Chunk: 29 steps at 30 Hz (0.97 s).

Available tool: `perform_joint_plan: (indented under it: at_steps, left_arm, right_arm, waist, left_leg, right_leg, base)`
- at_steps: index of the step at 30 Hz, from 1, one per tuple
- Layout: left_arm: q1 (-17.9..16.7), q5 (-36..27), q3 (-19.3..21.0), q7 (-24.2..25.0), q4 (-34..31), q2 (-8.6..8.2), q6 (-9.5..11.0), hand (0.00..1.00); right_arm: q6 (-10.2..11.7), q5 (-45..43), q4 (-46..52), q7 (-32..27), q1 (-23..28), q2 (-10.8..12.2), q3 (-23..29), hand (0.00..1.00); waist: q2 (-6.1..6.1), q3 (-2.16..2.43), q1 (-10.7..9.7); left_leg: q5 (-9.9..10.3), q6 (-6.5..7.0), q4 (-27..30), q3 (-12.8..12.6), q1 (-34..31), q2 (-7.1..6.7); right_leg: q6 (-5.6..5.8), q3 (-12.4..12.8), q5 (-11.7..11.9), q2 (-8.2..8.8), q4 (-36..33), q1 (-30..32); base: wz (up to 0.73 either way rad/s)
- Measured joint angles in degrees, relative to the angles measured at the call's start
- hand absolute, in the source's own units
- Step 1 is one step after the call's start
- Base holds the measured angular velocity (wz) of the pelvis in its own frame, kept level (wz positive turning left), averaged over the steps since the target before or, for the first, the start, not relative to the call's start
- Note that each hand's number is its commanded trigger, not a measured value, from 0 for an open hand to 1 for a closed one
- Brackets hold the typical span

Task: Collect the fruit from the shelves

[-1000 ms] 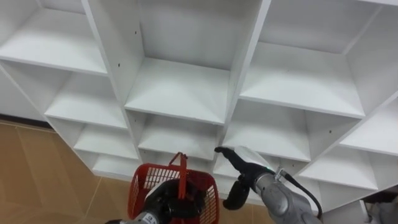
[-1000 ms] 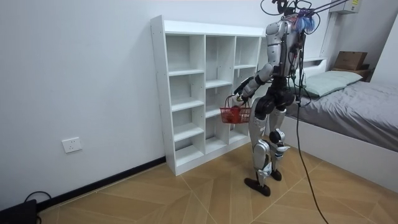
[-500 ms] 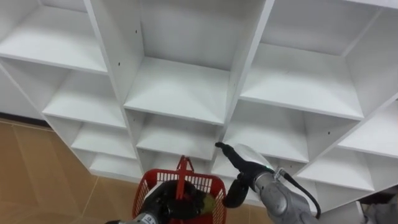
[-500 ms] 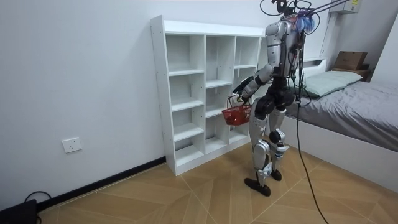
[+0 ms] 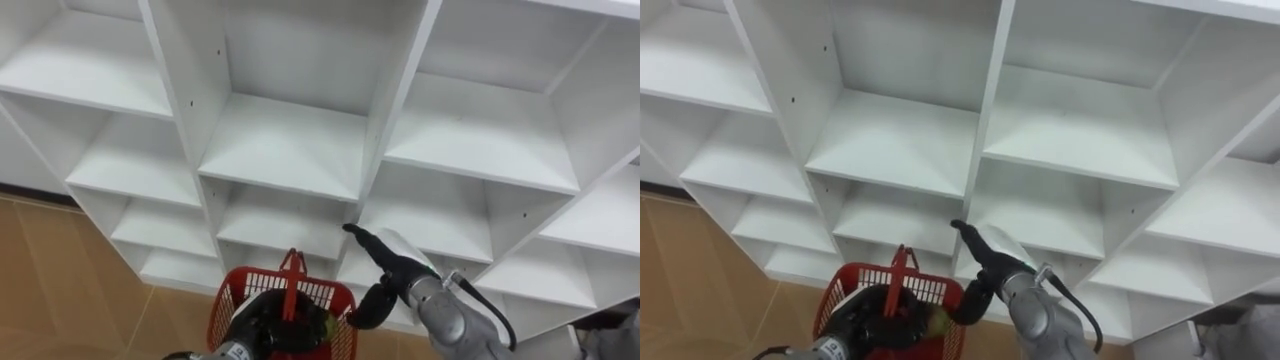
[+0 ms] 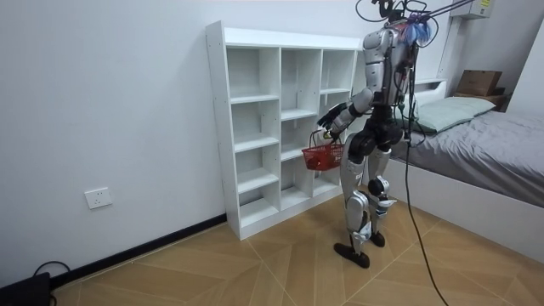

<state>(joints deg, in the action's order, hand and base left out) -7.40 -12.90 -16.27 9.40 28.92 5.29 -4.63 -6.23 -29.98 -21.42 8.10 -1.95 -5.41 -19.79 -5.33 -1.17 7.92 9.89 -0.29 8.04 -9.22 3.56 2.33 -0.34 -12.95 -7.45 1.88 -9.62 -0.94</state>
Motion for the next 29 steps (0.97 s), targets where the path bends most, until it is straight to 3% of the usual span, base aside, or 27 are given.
perform_joint_plan:
  at_steps: [3,8,11,13,14,19,23,29]
  left_arm:
    - [-0.4,-0.4,2.5,0.0,0.4,-0.01,0.0,1.0]
    - [-2.2,-0.1,8.2,-2.4,3.4,-0.23,0.2,1.0]
    - [-4.5,0.0,11.6,-4.2,5.3,-0.09,0.2,1.0]
    - [-5.5,0.0,15.0,-4.9,8.6,0.01,1.7,1.0]
    - [-5.9,0.1,16.5,-5.9,11.6,0.1,2.3,1.0]
    - [-7.6,0.1,21.2,-9.4,18.6,0.59,2.8,1.0]
    - [-7.8,0.2,23.0,-11.7,23.2,0.46,4.2,1.0]
    - [-8.0,2.4,23.6,-14.9,27.2,0.43,5.4,1.0]
  right_arm:
    - [1.7,7.0,0.0,-2.3,0.3,-0.1,3.1,0.0]
    - [3.9,19.3,-0.2,-5.6,2.9,-0.4,7.9,0.0]
    - [5.4,28.6,-1.4,-8.3,6.6,-0.9,12.5,0.0]
    - [6.9,32.4,-6.2,-10.2,8.4,-1.0,16.0,0.0]
    - [7.4,35.2,-9.9,-10.8,9.5,-1.1,17.3,0.0]
    - [7.7,45.4,-22.8,-11.2,11.8,-1.9,22.1,0.0]
    - [9.3,52.2,-31.8,-10.9,12.2,-1.9,22.9,0.0]
    - [10.4,54.2,-43.0,-9.0,12.1,-1.8,22.9,0.0]
  waist:
    - [0.58,0.13,-0.6]
    - [2.05,0.84,-2.8]
    - [3.49,0.87,-3.9]
    - [4.45,0.65,-4.8]
    - [4.78,1.09,-5.4]
    - [4.95,1.07,-6.3]
    - [5.1,1.08,-6.3]
    - [5.21,1.01,-6.3]
  left_leg:
    - [0.0,0.0,-0.2,0.0,0.1,0.0]
    - [0.0,0.0,-0.3,0.1,0.5,-0.01]
    - [0.3,-0.09,-0.3,0.1,1.5,0.05]
    - [0.5,-0.14,-0.6,0.1,2.2,0.06]
    - [0.6,-0.15,-0.5,0.1,2.3,0.06]
    - [0.8,-0.2,-0.4,0.0,3.0,0.06]
    - [0.9,-0.17,-0.5,0.0,3.0,0.02]
    - [0.9,-0.16,-0.6,0.0,3.2,0.0]
  right_leg:
    - [0.0,-0.1,0.0,-0.02,0.0,0.0]
    - [0.01,-0.1,0.0,0.02,0.1,-0.4]
    - [0.07,-0.1,0.0,-0.03,0.2,-1.3]
    - [0.12,-0.2,-0.1,-0.08,0.5,-2.2]
    - [0.16,-0.2,-0.2,-0.11,1.0,-2.6]
    - [0.27,0.3,-0.5,-0.25,0.9,-2.9]
    - [0.31,0.2,-0.5,-0.18,0.9,-3.0]
    - [0.42,0.0,-0.6,-0.16,1.1,-3.4]
  base:
    - [0.0]
    - [0.0]
    - [-0.01]
    - [0.0]
    - [0.0]
    - [-0.01]
    - [0.0]
    - [0.0]
